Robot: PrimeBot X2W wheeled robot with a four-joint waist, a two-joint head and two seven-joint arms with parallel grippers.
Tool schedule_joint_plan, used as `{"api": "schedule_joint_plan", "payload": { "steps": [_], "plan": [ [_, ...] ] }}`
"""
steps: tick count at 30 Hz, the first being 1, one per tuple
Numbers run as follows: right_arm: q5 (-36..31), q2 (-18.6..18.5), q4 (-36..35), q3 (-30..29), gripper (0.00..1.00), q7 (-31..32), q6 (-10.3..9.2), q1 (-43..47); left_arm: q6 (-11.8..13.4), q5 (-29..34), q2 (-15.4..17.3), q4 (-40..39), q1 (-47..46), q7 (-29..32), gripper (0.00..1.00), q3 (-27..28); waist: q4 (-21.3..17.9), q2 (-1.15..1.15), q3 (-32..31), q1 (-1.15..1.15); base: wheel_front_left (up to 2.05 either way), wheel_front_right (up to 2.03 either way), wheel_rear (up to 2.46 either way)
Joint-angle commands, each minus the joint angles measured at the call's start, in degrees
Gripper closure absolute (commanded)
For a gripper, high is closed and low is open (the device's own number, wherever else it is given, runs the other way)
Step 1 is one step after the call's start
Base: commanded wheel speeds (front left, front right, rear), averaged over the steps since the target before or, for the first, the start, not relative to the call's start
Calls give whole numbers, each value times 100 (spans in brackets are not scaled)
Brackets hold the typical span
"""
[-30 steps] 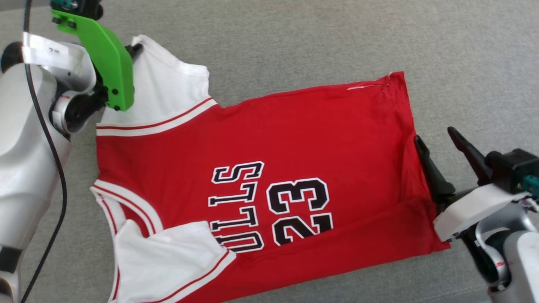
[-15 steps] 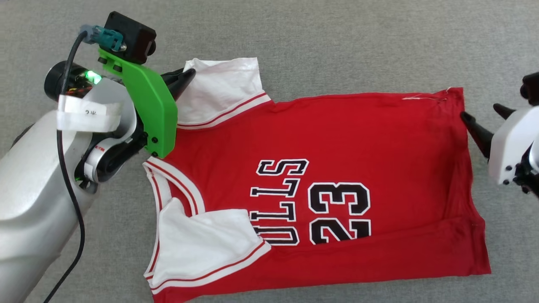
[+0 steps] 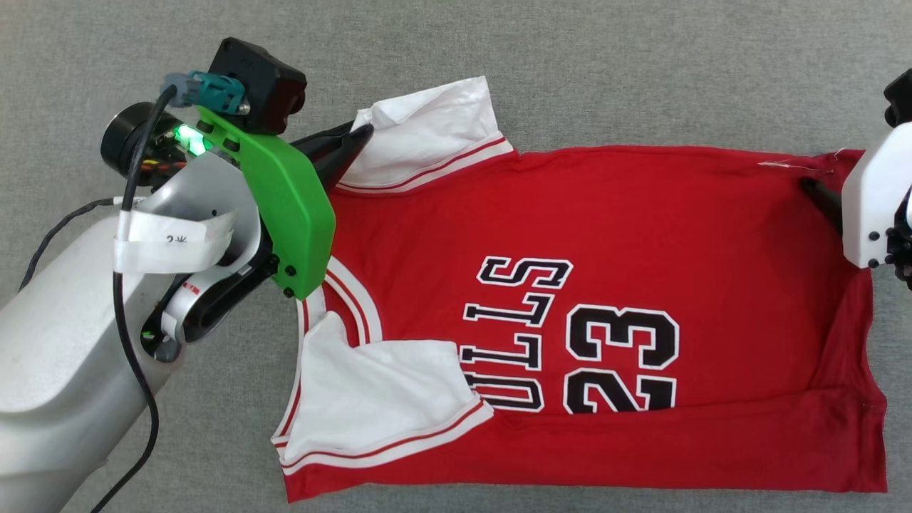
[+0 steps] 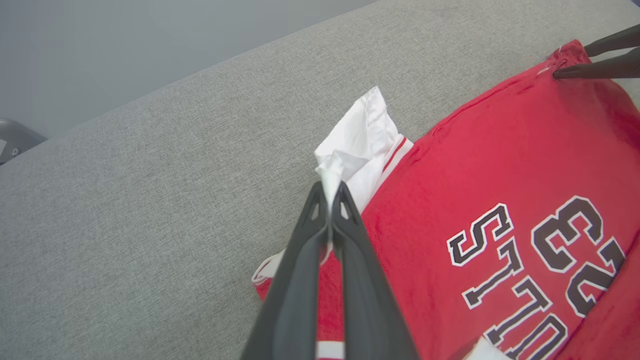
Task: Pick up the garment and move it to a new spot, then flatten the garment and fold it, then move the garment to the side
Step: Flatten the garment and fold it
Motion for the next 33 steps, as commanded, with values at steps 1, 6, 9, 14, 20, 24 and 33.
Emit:
{"api": "schedule_joint_plan", "payload": {
  "steps": [1, 6, 9, 14, 20, 24, 33],
  "plan": [
    [-61, -33, 103, 79, 0, 11, -3, -92, 29, 87, -6, -33, 82, -30, 100, -14, 85, 0, 75, 0, 0, 0, 0],
    [-9, -62, 422, 349, 0, -57, -3, -39, -14, 81, -65, 15, 101, -86, 100, -64, 151, 0, 85, 0, 0, 0, 0],
    [77, -87, 606, 442, 70, -145, -3, 15, -41, 58, -98, 100, 138, -134, 100, -85, 177, 0, 46, 0, 0, 0, 0],
    [237, -75, 821, 414, 100, -576, -3, 32, -58, -18, -151, 337, 271, -297, 100, -74, 186, 0, -126, 0, 0, 0, 0],
    [375, -79, 856, 326, 100, -1339, -3, 84, 28, -55, -216, 656, 586, -680, 100, -15, 163, 0, -498, 0, 0, 0, 0],
    [622, -55, 805, 226, 100, -1873, -3, 294, 89, -151, -225, 757, 883, -903, 100, 32, 167, 0, -824, 0, 0, 0, 0],
    [1358, -144, 426, 79, 100, -2752, -3, 1472, 441, -393, -123, 492, 1916, -1257, 100, 54, 281, 0, -1521, 0, 0, 0, 0]
  ]
}}
